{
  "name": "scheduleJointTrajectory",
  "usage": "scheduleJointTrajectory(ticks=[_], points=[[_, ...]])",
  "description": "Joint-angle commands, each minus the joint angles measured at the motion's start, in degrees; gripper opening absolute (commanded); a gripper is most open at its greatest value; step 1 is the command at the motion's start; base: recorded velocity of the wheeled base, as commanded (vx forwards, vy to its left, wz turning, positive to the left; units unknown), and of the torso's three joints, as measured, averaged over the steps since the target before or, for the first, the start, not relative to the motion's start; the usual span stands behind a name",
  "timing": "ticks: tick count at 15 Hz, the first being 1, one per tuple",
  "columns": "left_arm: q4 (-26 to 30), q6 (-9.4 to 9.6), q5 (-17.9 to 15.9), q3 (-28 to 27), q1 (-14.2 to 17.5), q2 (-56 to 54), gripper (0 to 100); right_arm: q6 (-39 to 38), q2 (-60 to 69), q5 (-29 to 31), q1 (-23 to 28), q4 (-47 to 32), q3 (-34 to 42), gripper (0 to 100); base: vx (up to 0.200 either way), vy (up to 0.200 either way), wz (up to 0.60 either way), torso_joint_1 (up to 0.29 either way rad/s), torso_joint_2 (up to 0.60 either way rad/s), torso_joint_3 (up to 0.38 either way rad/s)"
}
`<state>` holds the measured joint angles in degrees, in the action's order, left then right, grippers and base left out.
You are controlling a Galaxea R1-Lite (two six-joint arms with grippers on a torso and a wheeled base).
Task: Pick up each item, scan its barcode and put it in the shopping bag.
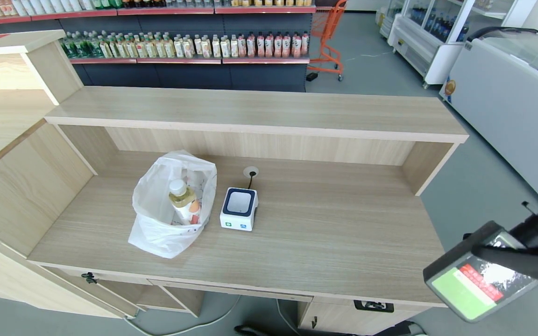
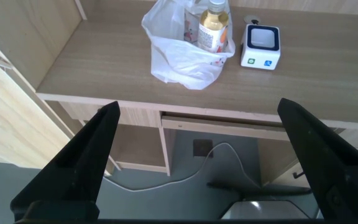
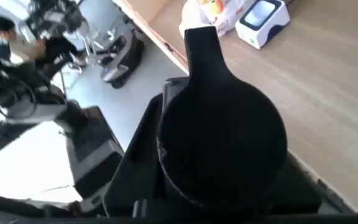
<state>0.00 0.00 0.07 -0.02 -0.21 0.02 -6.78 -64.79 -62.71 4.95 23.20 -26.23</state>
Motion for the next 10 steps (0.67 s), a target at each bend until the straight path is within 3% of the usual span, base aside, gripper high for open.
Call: scheduleJointTrajectory(ticks=[1,4,10], points=[[0.0,0.0,0.0,0.0,0.0,0.0,100,-21.1,-4.0,8.0,4.9,4.0,-3.2,0,0.0,0.0,0.0,0.0,0.0,0.0],[0.0,0.0,0.0,-0.1,0.0,0.0,100,-34.3,-5.8,11.2,4.9,4.7,-3.7,0,0.0,0.0,0.0,0.0,0.0,0.0],[0.0,0.09,0.0,0.0,0.0,0.0,100,-34.8,-5.3,12.3,6.7,4.2,-4.2,0,0.0,0.0,0.0,0.0,0.0,0.0]])
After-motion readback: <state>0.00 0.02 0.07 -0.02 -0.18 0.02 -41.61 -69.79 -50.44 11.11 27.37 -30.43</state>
